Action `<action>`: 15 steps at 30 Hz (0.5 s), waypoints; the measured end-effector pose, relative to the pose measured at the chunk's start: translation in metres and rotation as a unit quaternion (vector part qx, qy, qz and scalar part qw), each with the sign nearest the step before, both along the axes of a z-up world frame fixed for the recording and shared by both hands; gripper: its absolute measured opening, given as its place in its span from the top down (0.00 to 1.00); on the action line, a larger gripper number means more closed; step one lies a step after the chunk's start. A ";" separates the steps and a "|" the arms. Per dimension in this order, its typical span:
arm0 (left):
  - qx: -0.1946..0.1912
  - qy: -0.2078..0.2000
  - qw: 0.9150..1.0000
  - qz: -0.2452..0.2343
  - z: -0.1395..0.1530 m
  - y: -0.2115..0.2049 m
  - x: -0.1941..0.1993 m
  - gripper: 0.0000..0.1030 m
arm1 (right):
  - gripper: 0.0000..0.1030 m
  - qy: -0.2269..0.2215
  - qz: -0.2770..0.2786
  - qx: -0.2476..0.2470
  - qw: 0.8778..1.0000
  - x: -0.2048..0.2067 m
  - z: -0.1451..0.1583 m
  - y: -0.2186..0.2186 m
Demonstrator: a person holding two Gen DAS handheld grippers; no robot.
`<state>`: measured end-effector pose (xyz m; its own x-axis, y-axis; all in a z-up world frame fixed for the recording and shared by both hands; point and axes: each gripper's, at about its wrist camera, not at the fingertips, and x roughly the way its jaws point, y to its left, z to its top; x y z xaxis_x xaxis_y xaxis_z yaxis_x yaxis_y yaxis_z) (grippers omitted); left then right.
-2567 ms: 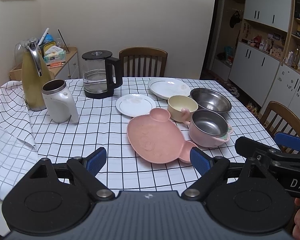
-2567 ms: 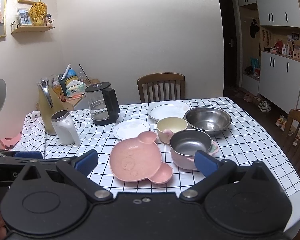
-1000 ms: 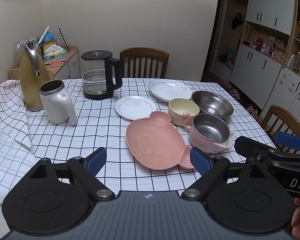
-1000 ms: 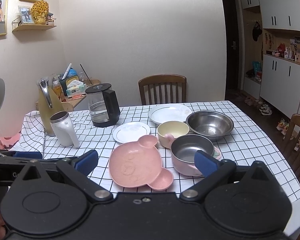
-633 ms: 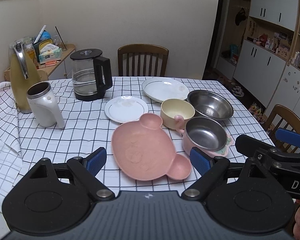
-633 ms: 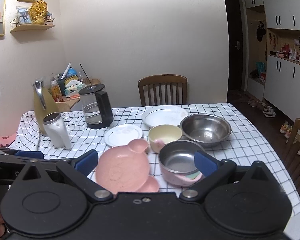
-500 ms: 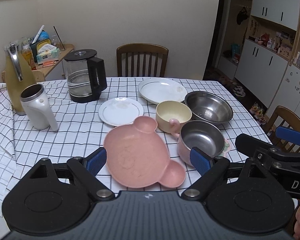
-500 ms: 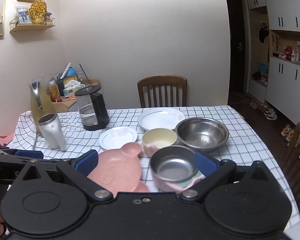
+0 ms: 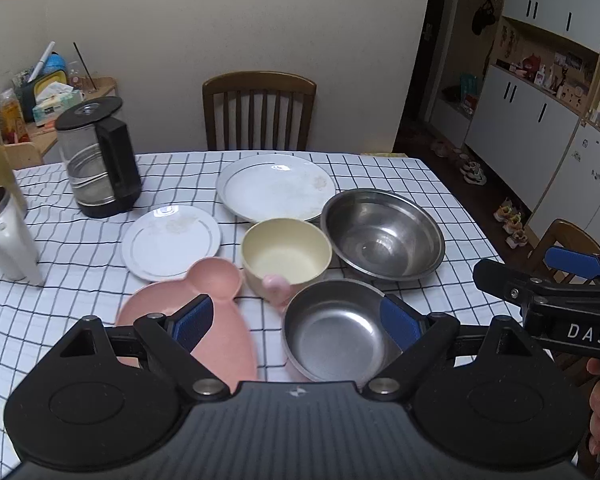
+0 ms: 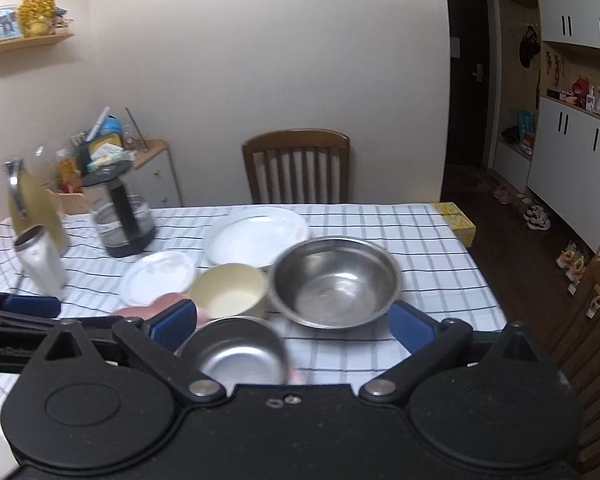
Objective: Organize plates and bowls
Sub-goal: 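Move both grippers forward to the rim of the large steel bowl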
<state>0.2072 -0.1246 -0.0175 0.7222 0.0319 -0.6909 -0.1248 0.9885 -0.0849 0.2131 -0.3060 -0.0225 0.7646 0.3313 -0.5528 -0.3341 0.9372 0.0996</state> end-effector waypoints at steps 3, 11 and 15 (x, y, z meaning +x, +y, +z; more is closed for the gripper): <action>0.003 0.011 1.000 0.003 -0.002 -0.006 0.030 0.12 | 0.01 0.010 -0.001 -0.012 1.000 0.027 -0.004 -0.012; 0.024 0.034 0.999 -0.014 -0.009 -0.017 0.116 0.12 | 0.02 0.047 -0.007 -0.031 0.998 0.093 -0.019 -0.035; 0.000 0.072 0.997 -0.018 -0.021 -0.013 0.165 0.12 | 0.05 0.076 -0.012 -0.041 0.996 0.122 -0.033 -0.041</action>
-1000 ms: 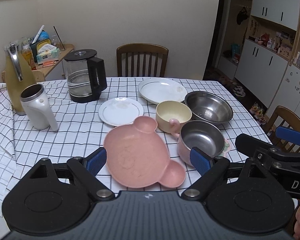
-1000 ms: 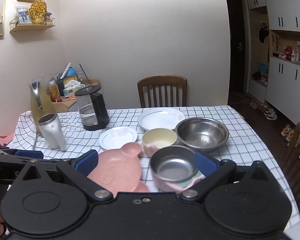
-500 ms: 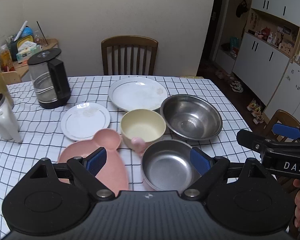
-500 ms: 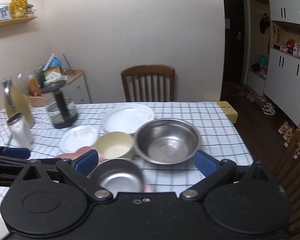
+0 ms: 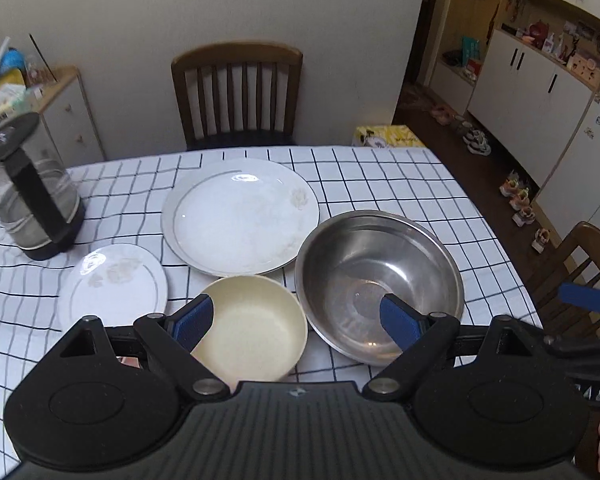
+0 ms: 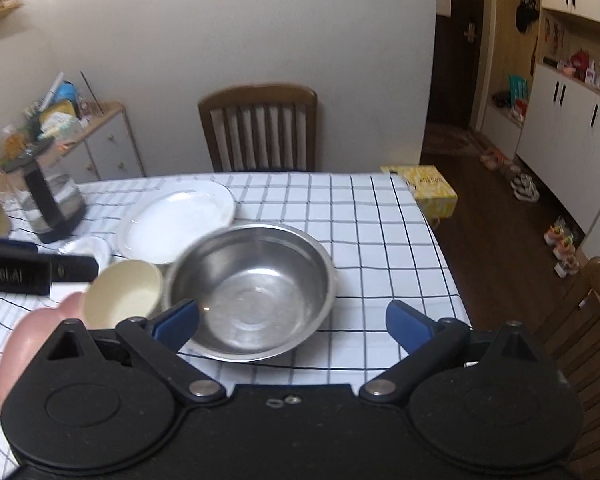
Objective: Organize plates and bowls
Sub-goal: 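Move both grippers forward to the rim of the large steel bowl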
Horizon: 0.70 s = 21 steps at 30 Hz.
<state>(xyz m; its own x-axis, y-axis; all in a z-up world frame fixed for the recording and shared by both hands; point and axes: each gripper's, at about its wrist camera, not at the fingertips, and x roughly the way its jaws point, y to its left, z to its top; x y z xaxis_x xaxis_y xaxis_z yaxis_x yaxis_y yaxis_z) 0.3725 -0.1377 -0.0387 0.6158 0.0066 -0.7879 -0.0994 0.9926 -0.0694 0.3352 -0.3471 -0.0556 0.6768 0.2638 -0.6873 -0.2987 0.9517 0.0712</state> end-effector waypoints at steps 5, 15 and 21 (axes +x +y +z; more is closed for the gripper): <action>-0.016 0.033 0.999 0.011 -0.016 0.004 0.051 0.13 | 0.11 0.044 -0.006 -0.009 0.999 0.034 -0.018 -0.005; -0.010 0.074 0.997 0.024 -0.055 0.000 0.112 0.23 | 0.19 0.105 -0.015 -0.026 0.994 0.079 -0.053 -0.007; -0.022 0.107 0.993 0.037 -0.080 0.007 0.133 0.43 | 0.27 0.142 -0.010 -0.014 0.990 0.093 -0.070 -0.008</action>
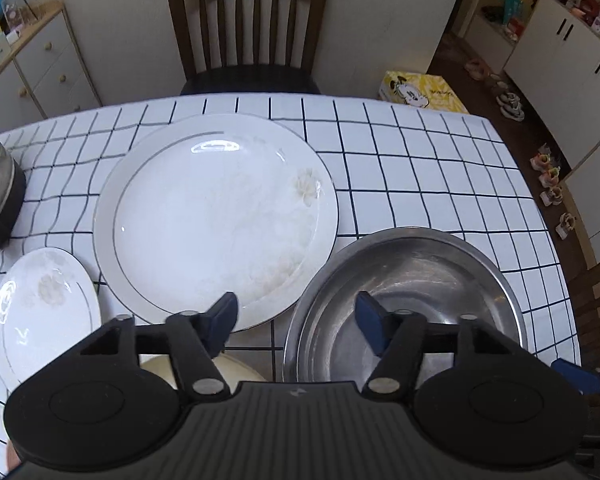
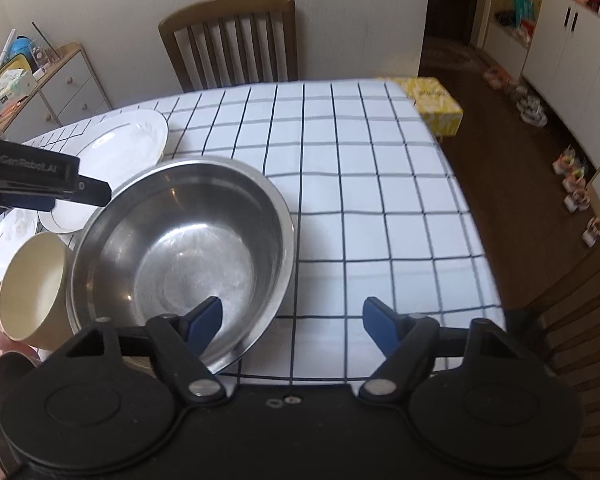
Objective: Organize plates and bowls
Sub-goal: 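Move both grippers forward to the rim of the large steel bowl, then close both grippers on opposite sides of the steel bowl rim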
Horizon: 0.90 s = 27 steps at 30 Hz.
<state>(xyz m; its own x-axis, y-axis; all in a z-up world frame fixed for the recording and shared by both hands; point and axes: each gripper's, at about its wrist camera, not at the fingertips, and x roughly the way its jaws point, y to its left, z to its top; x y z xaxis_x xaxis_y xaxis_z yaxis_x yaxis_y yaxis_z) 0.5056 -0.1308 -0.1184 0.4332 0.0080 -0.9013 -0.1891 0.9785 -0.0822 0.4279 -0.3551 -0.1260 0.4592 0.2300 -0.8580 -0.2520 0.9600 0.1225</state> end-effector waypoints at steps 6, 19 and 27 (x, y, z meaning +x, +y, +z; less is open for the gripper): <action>-0.032 0.016 0.999 0.011 -0.013 0.003 0.008 0.61 | 0.44 0.022 0.001 0.022 1.000 0.008 -0.008 0.001; -0.014 0.006 1.000 0.006 -0.016 -0.005 0.014 0.79 | 0.81 0.056 -0.031 0.076 0.995 0.018 -0.014 -0.008; -0.004 0.005 1.000 -0.006 -0.016 -0.009 0.012 0.81 | 0.87 0.054 -0.040 0.079 0.995 0.017 -0.013 -0.008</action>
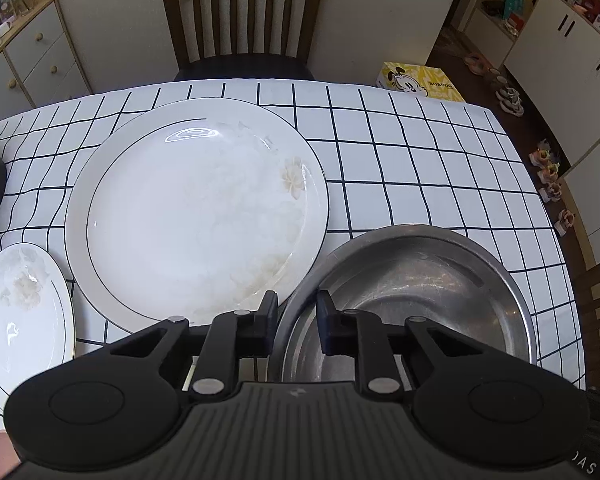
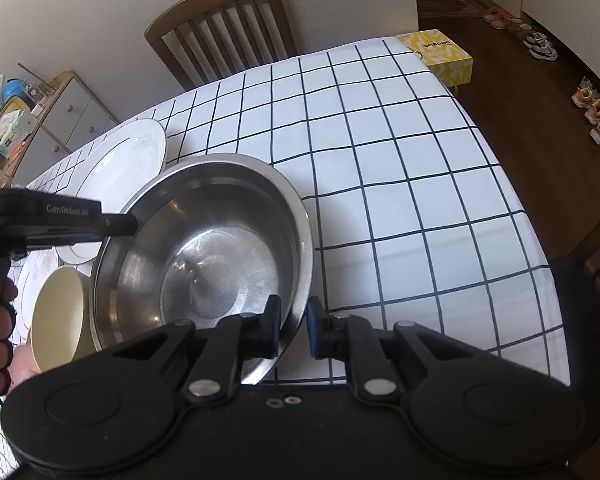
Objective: Organize plates and bowls
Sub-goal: 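Close both grippers on opposite sides of the steel bowl rim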
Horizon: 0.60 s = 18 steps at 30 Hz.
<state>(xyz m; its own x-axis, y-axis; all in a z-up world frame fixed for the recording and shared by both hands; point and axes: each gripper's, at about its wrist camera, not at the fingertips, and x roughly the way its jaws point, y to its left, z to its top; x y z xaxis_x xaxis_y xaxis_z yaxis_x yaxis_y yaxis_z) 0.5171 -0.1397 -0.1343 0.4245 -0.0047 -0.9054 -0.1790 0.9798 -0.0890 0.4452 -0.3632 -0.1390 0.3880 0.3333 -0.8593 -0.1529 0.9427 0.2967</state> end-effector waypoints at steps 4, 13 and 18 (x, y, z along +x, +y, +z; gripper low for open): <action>0.000 0.001 1.000 -0.005 0.000 -0.004 -0.003 0.82 | 0.88 0.000 -0.004 0.005 1.000 0.000 0.001 -0.004; -0.008 -0.005 1.000 -0.017 0.010 -0.018 -0.010 0.84 | 0.89 0.000 -0.013 0.015 1.000 -0.001 0.011 -0.022; -0.013 -0.009 1.000 -0.026 0.021 -0.028 -0.022 0.84 | 0.89 0.000 -0.013 0.018 1.000 -0.010 0.020 -0.035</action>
